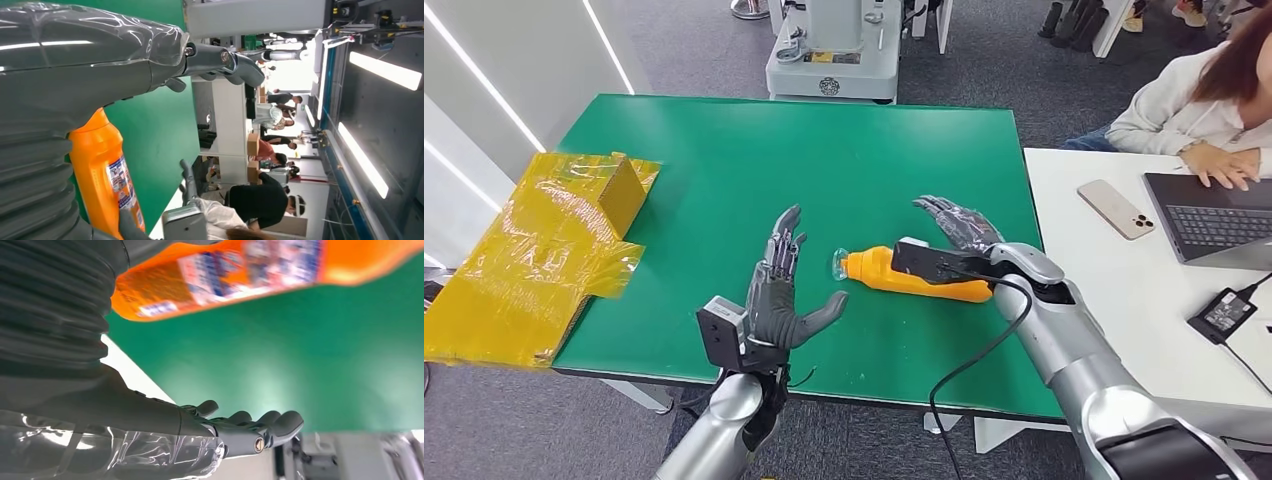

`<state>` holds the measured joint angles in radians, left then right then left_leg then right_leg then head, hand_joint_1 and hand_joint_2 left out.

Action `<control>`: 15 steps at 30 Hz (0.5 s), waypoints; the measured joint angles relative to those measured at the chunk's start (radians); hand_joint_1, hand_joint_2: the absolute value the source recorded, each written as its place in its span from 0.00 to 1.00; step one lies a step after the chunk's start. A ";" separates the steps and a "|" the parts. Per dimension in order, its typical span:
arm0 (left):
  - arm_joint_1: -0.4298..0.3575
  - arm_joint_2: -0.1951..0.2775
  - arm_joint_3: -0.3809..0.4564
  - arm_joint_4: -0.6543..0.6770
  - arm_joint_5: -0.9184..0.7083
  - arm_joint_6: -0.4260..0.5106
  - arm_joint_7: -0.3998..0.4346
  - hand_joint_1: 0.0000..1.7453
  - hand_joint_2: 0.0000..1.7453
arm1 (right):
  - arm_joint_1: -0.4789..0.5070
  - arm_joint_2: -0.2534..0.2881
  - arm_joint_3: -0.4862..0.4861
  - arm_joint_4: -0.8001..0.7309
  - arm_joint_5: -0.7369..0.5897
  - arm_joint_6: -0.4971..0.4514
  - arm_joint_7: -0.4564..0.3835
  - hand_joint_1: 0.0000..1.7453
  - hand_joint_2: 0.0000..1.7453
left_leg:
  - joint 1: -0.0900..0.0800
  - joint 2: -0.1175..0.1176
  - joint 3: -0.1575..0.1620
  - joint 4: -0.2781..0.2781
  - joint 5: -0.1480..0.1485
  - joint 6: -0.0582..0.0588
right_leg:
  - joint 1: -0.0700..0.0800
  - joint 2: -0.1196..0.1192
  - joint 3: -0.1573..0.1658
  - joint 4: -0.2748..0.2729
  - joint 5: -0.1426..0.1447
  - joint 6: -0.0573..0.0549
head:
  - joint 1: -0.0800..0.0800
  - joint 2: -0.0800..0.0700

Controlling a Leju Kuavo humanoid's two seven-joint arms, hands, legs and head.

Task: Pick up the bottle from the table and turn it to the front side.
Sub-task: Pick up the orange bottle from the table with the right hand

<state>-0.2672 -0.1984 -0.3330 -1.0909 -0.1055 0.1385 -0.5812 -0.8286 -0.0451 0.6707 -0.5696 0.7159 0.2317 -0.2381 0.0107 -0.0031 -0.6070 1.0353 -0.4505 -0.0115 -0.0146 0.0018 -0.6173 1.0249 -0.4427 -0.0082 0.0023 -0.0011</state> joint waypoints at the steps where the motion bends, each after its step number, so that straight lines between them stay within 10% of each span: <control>1: -0.002 0.000 0.000 0.005 0.003 0.000 0.001 0.00 1.00 | -0.002 -0.012 0.011 0.010 0.003 0.007 0.005 0.00 1.00 | 0.000 0.000 0.000 0.000 0.000 0.000 | 0.000 0.000 0.000 0.000 0.000 0.000 | 0.000 0.000; 15: -0.052 -0.011 0.000 0.103 0.038 -0.007 -0.016 0.00 1.00 | 0.017 -0.175 0.098 0.090 -0.031 0.046 0.026 0.00 1.00 | 0.000 -0.001 -0.001 0.001 -0.001 0.001 | 0.000 -0.001 0.000 0.000 0.000 0.000 | 0.000 0.000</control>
<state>-0.3189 -0.2093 -0.3330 -0.9881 -0.0670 0.1317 -0.5971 -0.8119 -0.2204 0.7686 -0.4795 0.6847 0.2778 -0.2122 0.0108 -0.0043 -0.6078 1.0365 -0.4513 -0.0104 -0.0147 0.0010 -0.6172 1.0246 -0.4425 -0.0078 0.0024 -0.0011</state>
